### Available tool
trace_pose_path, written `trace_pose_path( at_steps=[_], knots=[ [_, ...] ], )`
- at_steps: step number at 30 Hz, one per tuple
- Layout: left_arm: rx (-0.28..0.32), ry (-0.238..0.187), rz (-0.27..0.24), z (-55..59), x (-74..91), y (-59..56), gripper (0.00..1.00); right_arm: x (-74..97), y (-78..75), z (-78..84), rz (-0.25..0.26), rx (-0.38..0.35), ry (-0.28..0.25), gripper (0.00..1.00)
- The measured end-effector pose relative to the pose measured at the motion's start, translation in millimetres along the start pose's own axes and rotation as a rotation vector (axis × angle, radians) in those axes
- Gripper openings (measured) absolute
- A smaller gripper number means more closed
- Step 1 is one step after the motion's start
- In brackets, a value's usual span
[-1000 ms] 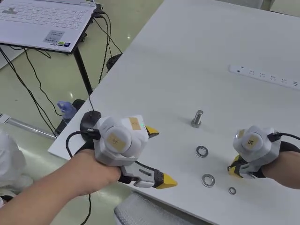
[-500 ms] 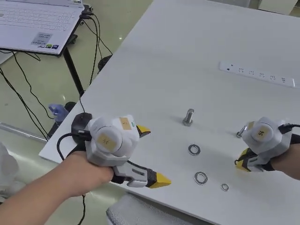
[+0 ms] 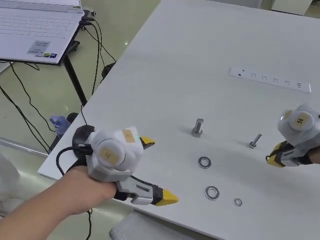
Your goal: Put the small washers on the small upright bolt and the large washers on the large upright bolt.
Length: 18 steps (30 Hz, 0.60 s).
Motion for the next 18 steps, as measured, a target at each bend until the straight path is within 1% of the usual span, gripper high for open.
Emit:
trace_pose_path(
  at_steps=[2, 4, 11, 18],
  knots=[
    [0.001, 0.000, 0.001, -0.1, -0.7, -0.2, 0.86, 1.6, -5.7, -3.3, -0.002, -0.009, -0.007, 0.13],
    [0.000, 0.000, 0.003, -0.5, -1.6, -0.1, 0.86, 2.3, -10.0, -6.1, 0.004, -0.003, -0.009, 0.13],
    [0.000, -0.002, -0.004, -2.0, -2.9, 4.7, 0.85, 4.7, -25.0, -16.4, 0.017, 0.008, -0.018, 0.13],
    [0.005, 0.002, -0.006, 0.2, -3.1, 7.6, 0.84, 5.6, -36.5, -26.4, 0.027, 0.018, -0.021, 0.13]
  ],
)
Point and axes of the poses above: the centre of the closed fingertips' face, and the gripper's own axes: x roughly backward along the fingers, y roughly to its left, z roughly out of its underside, the point moved 9 cm from there along x, roughly backward along the fingers, and after that the axes turned 3 degrees about y, right-handed, at the moved point
